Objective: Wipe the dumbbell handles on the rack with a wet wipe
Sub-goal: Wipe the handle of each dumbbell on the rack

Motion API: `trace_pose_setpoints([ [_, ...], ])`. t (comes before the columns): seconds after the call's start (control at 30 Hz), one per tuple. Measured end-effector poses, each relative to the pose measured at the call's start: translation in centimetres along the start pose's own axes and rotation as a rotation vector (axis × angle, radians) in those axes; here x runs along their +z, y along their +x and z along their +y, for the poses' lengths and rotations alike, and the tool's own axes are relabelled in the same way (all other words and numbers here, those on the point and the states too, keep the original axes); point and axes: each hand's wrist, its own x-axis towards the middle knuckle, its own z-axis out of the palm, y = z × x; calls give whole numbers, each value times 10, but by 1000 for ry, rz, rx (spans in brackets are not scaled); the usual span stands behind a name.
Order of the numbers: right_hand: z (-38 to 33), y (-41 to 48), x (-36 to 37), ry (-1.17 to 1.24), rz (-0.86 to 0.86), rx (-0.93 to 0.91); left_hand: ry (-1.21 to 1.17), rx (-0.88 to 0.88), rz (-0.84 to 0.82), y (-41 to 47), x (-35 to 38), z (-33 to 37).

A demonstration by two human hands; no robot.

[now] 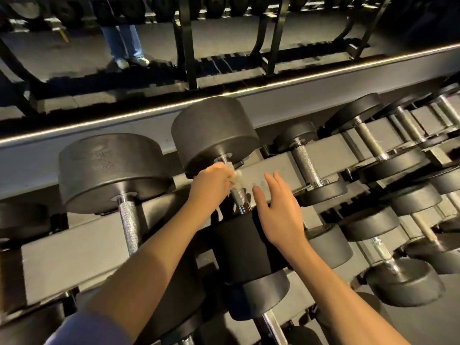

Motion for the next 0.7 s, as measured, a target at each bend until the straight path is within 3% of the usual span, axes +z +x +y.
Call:
trace_pose_setpoints([
  [0.17,2,-1,0,32,-12,28,-65,-79,93,1,1,-1],
  [0.37,-2,-4,-4,63,27,-9,-220,-107,-120,-21,0,-7],
  [0.5,0,-4,-4,122,-15,16,-364,-74,14,-23,-9,0],
  [0.6,0,4,-5,212,-50,34,-519,-142,12,-19,-26,17],
  [0.7,-13,15,-13,467,-86,10,-534,-122,-10,-15,-40,30],
])
